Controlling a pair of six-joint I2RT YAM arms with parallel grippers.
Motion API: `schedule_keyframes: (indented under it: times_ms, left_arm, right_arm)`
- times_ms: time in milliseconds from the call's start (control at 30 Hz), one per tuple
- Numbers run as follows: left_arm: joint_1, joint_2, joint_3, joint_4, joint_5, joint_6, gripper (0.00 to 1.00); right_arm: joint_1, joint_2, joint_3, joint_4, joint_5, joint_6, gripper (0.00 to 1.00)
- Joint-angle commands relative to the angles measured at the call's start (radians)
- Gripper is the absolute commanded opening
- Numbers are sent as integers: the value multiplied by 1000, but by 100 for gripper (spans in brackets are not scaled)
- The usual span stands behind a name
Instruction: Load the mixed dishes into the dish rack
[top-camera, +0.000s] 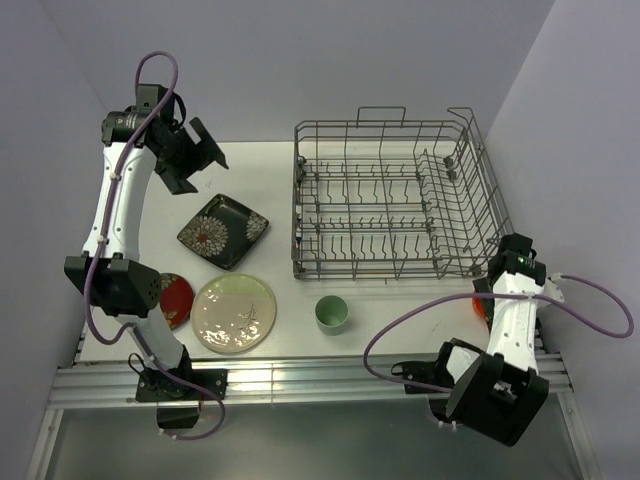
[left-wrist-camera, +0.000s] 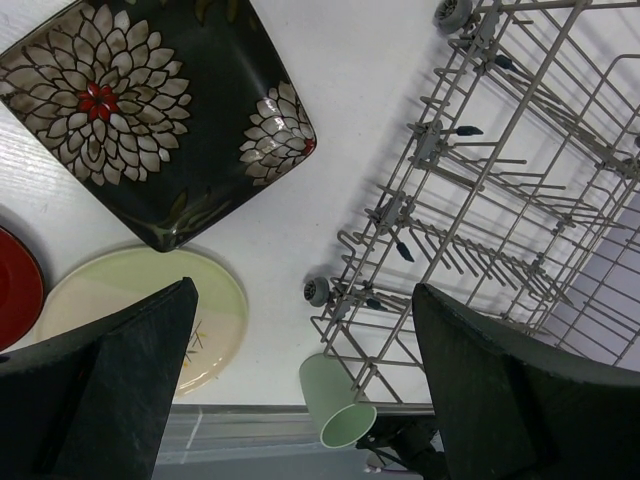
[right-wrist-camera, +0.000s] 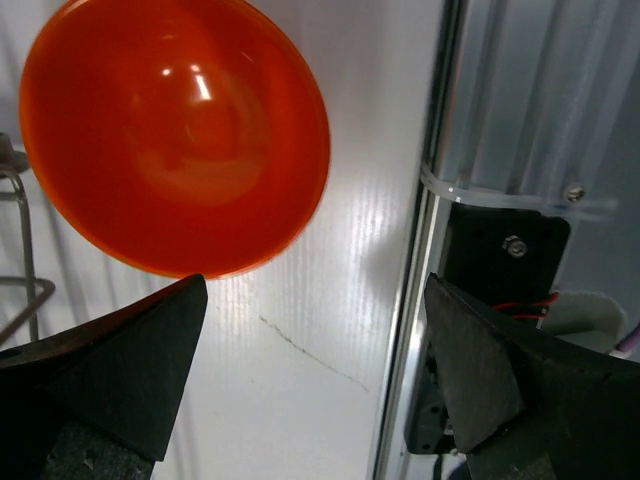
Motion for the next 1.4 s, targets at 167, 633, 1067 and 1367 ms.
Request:
schedule_keyframes:
  times_ms: [167,633,1067,1367]
  left_arm:
    - [0,-5,11,46,37,19,95]
    - [0,13,23,32,42,13,95]
    - [7,1,44,18,40,32,94]
    - [14,-17,38,9,57,33,94]
  right_arm:
    - [-7,112,1,150,52,60,96]
    - [-7,26,-117,145,40,143,92]
    - [-7,118,-137,197,128,222,60]
    - [-7,17,-108,61,114,257,0]
